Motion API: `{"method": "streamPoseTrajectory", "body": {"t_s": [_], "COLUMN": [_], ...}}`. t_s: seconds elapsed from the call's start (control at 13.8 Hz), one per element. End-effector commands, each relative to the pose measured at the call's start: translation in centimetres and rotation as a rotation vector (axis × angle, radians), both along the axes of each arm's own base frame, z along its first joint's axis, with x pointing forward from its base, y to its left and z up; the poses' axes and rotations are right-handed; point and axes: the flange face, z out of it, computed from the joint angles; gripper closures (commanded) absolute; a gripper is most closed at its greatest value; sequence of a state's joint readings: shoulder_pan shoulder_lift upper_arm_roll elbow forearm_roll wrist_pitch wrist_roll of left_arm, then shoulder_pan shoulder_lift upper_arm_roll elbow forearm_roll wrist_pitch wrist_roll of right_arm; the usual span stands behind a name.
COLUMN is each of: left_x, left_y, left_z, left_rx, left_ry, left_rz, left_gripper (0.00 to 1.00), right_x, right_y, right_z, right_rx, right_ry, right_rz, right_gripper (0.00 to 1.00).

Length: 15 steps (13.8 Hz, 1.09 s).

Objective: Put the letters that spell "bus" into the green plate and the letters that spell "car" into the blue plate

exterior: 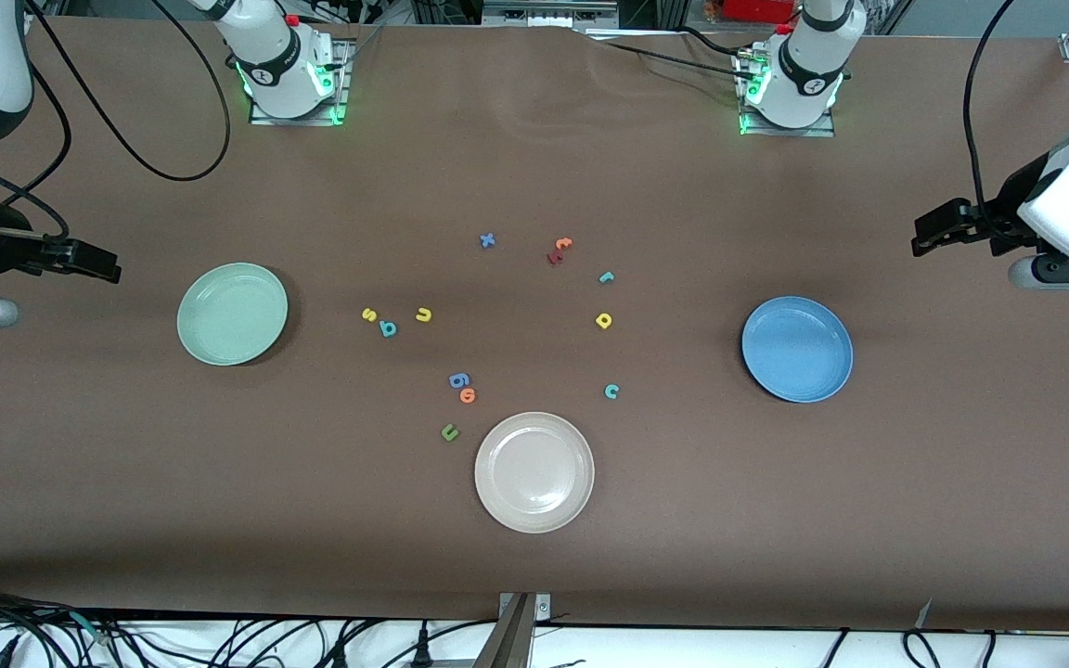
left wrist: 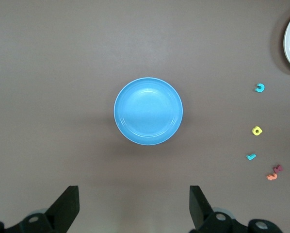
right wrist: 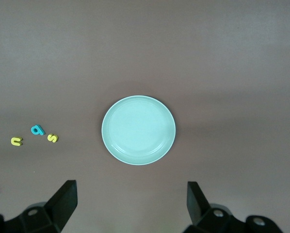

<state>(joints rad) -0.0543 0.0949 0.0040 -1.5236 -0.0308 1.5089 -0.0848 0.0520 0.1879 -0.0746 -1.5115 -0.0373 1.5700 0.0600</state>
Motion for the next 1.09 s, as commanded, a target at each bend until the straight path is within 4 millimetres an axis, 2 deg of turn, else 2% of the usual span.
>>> {"method": "streamPoseTrajectory", "body": {"t_s": [0.0, 0.29, 0.51, 0.58, 0.65, 1.02], "left_x": [0.6, 1.0, 1.5, 1.9, 2.2, 2.3], "left_y": [-0.3, -0.2, 0.1, 0.2, -0.2, 0.1], "left_z": [-0.3, -0.7, 0.1, -0.3, 0.2, 0.2], "left_rx": [0.035, 0.031, 0.032, 0.031, 0.032, 0.032], "left_ry": [0.0, 0.002, -0.019, -0.014, -0.027, -0.028], "left_rz": [-0.001, 0.002, 0.006, 0.009, 0.007, 0.016], "left_gripper": [0.0, 0.0, 0.0, 0.0, 0.0, 0.0], "right_x": [-0.3, -0.3, -0.3, -0.3, -0.3, -0.3], "right_y": [0.2, 0.2, 0.2, 0.2, 0.2, 0.2], "right_z": [0.4, 0.4, 0.4, 0.4, 0.4, 0.4], "right_rx": [0.015, 0.016, 0.015, 0.015, 0.015, 0.015], "right_ry": [-0.008, -0.007, -0.009, -0.009, -0.007, -0.007], "right_rz": [-0.014, -0.01, -0.011, -0.011, -0.011, -0.013], "right_gripper": [0.0, 0.0, 0.0, 0.0, 0.0, 0.0]}}
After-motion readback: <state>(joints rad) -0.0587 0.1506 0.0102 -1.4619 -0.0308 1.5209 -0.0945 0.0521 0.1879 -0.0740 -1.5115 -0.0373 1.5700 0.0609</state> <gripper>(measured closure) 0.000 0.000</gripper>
